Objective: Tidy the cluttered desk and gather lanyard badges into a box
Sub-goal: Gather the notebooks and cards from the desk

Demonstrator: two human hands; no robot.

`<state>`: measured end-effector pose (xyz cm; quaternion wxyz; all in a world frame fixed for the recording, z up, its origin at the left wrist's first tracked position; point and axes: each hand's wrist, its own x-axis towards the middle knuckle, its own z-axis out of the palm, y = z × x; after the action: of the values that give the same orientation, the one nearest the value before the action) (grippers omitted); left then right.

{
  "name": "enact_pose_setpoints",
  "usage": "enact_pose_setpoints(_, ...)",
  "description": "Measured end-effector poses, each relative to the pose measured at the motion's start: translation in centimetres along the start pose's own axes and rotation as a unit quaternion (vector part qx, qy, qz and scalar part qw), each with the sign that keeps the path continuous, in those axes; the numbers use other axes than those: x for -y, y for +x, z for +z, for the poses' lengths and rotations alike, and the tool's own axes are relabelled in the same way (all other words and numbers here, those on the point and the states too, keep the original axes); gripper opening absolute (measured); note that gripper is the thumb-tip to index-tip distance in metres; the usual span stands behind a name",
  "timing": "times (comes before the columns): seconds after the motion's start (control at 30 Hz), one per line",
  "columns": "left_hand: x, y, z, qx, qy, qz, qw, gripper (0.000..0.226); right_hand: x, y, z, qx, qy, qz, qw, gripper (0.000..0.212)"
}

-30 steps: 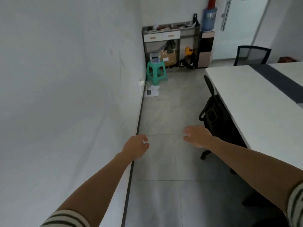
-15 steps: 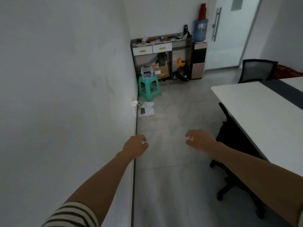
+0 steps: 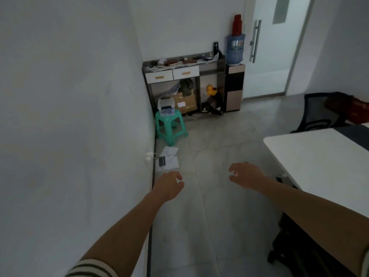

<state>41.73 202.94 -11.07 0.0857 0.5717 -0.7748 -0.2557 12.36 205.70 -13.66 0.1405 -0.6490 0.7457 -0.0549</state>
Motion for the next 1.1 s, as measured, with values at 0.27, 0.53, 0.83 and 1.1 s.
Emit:
enact_pose_setpoints(0.27, 2.0, 19.1, -4.3, -0.009, -0.027, -0.036, 0.999, 0.028, 1.0, 21.3, -3.5, 0.022, -0.018, -0.035, 0.999, 0.034)
enact_pose_setpoints(0.53, 5.4, 41.3, -7.9, 0.013, -0.016, -0.032, 0.999, 0.028, 0.5, 41.6, -5.2, 0.025, -0.018, -0.005, 1.0, 0.035)
enact_pose_setpoints(0.83, 2.7, 65.2, -13.6, 0.04, 0.001, 0.036, 0.999, 0.031, -2.3, 60.1, -10.9, 0.002, 0.003, 0.041, 0.999, 0.033)
enact_pose_setpoints(1.1, 0.9, 84.8, -13.7, 0.062, 0.024, 0.041, 0.997, 0.03, -7.9, 79.8, -12.8, 0.015, 0.002, 0.048, 0.999, 0.034)
